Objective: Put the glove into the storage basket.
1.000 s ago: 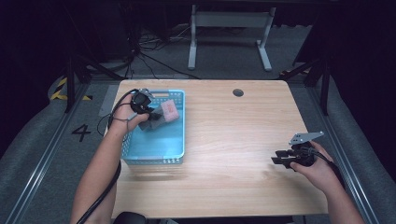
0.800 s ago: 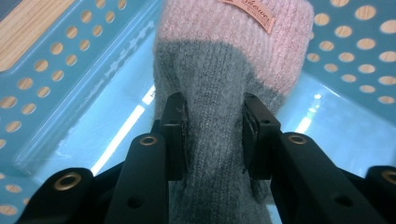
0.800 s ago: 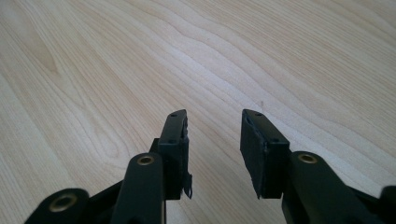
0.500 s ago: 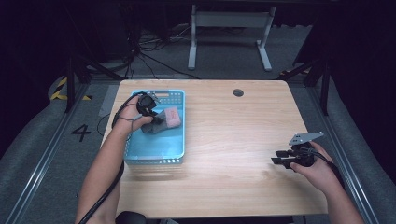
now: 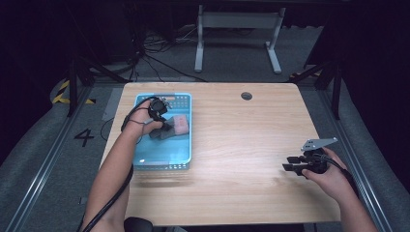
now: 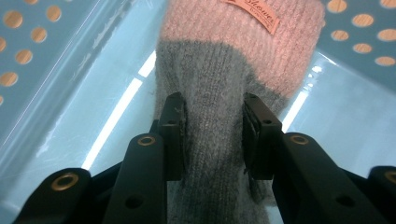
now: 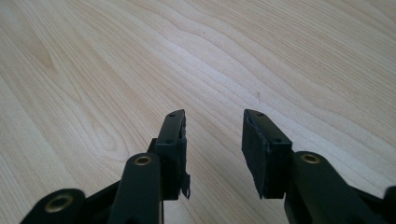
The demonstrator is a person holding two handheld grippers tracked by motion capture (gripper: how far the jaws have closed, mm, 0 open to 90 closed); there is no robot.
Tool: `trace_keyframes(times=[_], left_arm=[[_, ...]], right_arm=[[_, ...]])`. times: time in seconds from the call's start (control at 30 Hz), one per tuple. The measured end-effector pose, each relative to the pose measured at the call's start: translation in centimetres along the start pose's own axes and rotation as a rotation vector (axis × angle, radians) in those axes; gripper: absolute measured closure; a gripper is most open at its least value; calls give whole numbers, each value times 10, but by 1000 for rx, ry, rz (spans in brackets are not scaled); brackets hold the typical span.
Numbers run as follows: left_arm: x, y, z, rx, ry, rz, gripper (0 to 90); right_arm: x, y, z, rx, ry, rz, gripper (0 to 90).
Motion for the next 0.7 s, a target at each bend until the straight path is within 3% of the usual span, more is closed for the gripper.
trace_keyframes(times=[0.13,0.27,0.37,0.57,0.6,0.7], left_arm=[[0,-2,-1,6,44,5,578],[6,-1,0,-27,88,102,509],[8,2,-3,-8,94,137,439],[10,17,0,-1,122,223,442],[9,20,2,-8,138,230,444],[0,28,7,4,211,167,535]], right_arm=[[0,0,0,0,1,0,609],[1,1,0,0,4,4,609],[3,1,0,-1,6,7,608],[8,-4,0,13,23,5,608],[10,-5,0,14,25,7,608],[15,-9,0,23,37,10,609]])
Point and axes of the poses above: each handheld gripper's, and its own axes: y roughly backward along the jaws, x roughly out of its top, z roughly to its right, the point moved 9 cm from there along -y, roughly forward along the jaws, and after that the axes turned 13 degrees about y, right-handed, at the moved point
